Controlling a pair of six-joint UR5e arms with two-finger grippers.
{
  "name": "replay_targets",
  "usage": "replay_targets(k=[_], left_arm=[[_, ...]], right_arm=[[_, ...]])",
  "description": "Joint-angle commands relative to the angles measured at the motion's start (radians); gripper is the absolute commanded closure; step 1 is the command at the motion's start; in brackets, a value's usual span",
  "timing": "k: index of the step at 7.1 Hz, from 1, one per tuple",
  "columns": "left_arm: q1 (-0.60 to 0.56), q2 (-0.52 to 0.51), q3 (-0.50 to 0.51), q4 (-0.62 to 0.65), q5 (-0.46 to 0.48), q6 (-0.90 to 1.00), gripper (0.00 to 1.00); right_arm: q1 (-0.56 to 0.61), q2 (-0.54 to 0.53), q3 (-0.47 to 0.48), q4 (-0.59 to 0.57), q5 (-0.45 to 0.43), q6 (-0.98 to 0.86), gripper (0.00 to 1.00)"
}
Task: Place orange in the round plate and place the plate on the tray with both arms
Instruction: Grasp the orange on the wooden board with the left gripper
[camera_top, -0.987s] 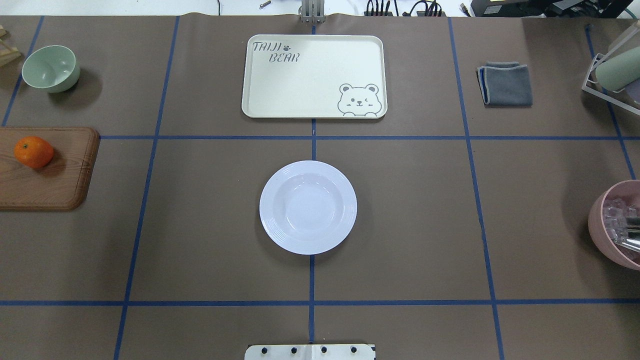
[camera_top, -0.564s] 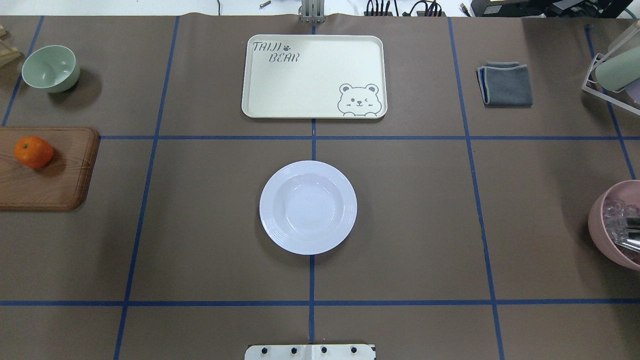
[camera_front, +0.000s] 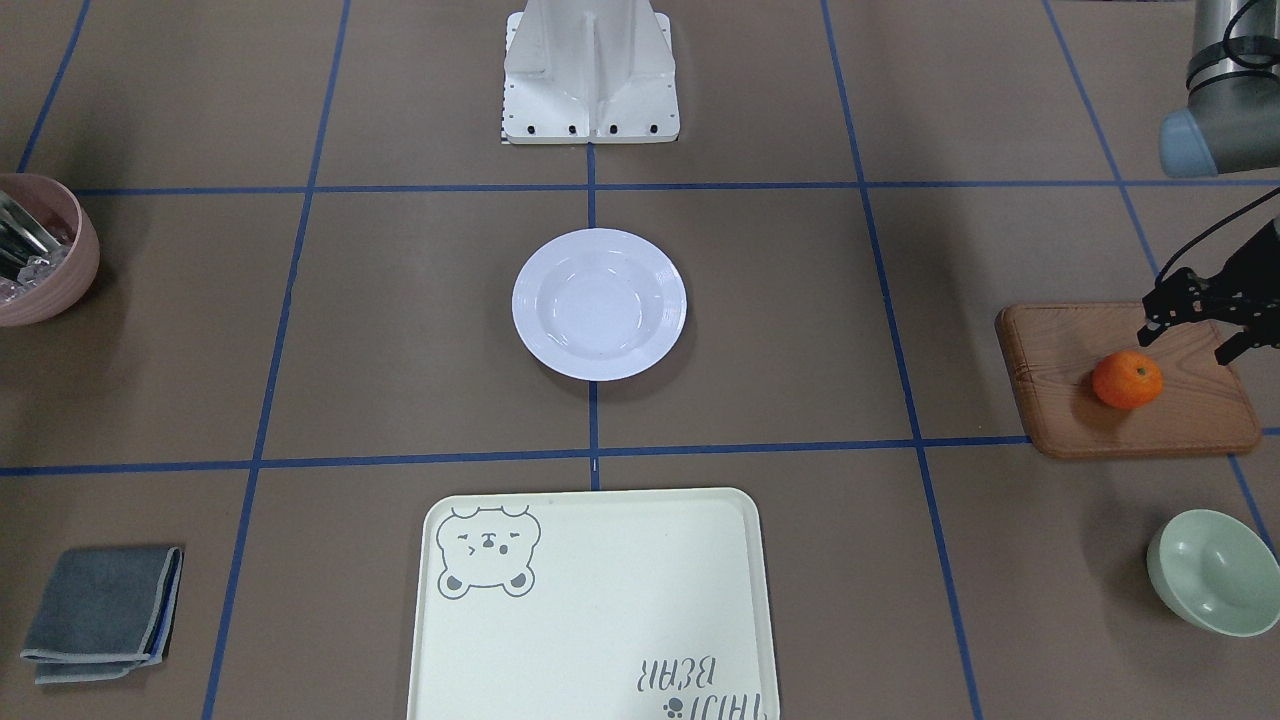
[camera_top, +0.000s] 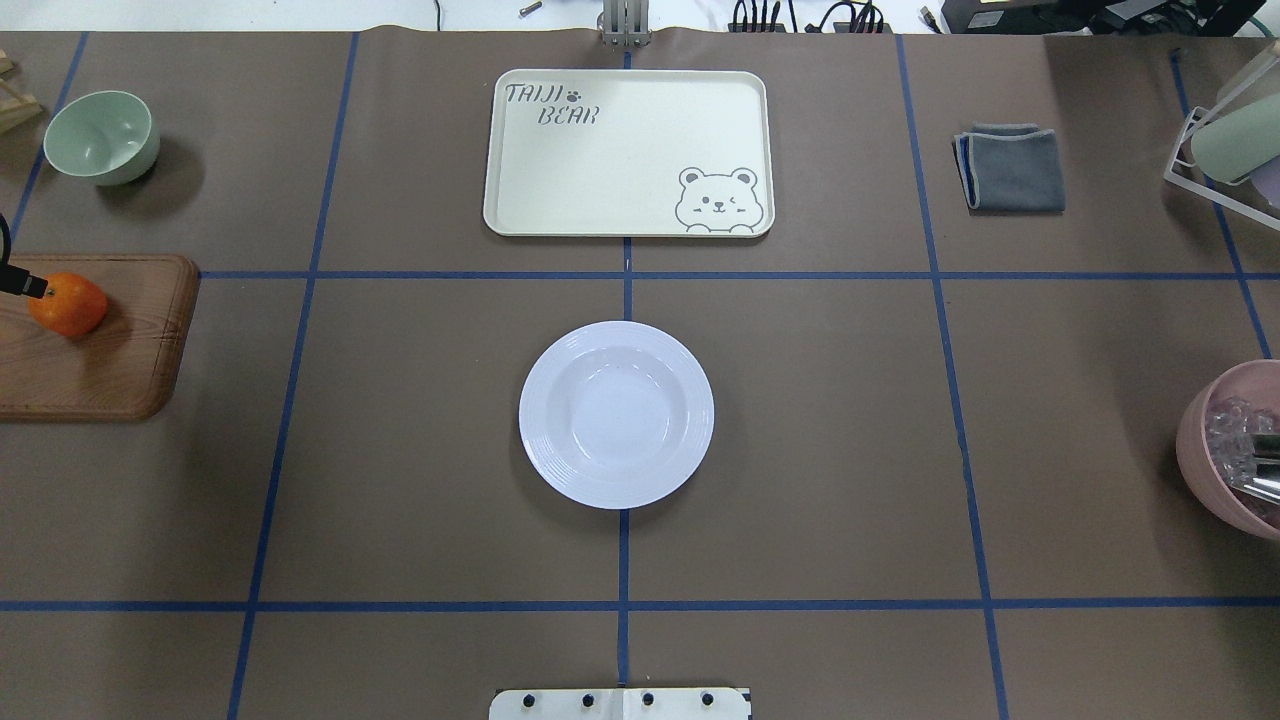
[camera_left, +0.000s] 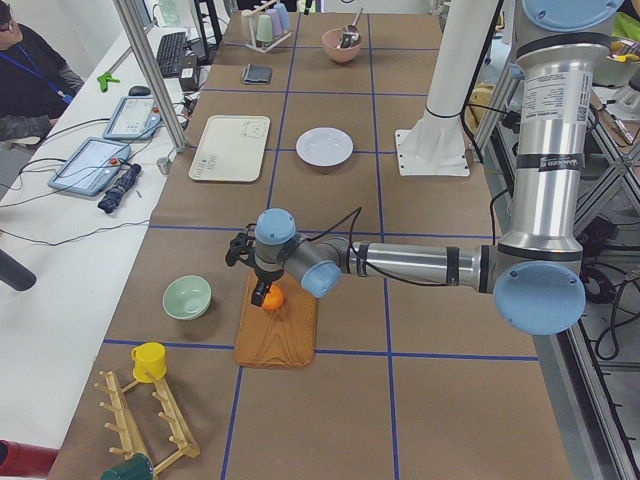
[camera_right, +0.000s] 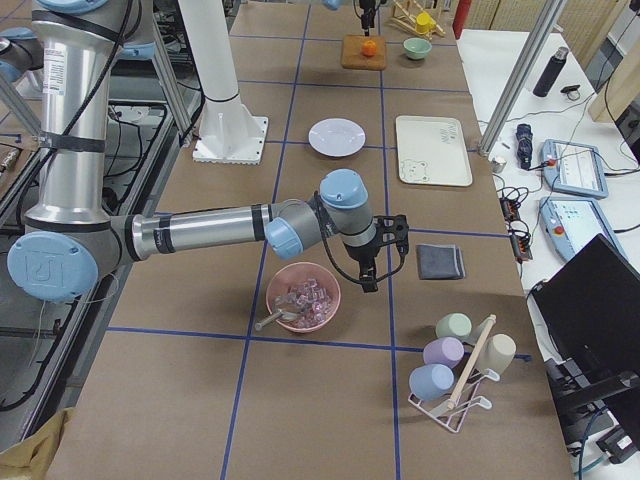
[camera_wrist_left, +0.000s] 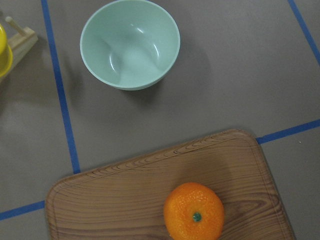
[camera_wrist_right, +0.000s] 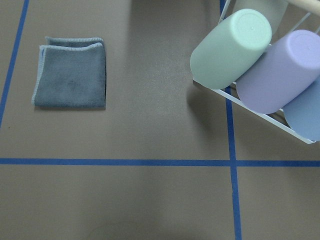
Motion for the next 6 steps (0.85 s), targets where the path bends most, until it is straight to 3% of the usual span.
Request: replay_targets(k=[1,2,4,5,6], left_arm=[[0.047,-0.008,0.040,-0.038,0.021,-0.021,0.01],[0.076,-0.012,0.049,-0.038,0.069,-0.023,0.01],[0.081,-0.063,0.108,-0.041,0.074,-0.023,0.02],[0.082,-0.066,0.116,-0.041,0.074,-0.021,0.13],[0.084,-0.066,0.116,-0.041,0.075,-0.019,0.57]], right_arm=[[-0.001,-0.002,-0.001,0.000,-0.002,-0.001,0.00],[-0.001,-0.003,-0.001,0.000,-0.002,-0.001,0.00],[-0.001,-0.003,-0.001,0.002,-0.002,-0.001,0.00],[-0.002,-0.005,-0.003,0.002,-0.002,-0.001,0.00],[-0.002,-0.005,-0.003,0.002,-0.002,-0.001,0.00]])
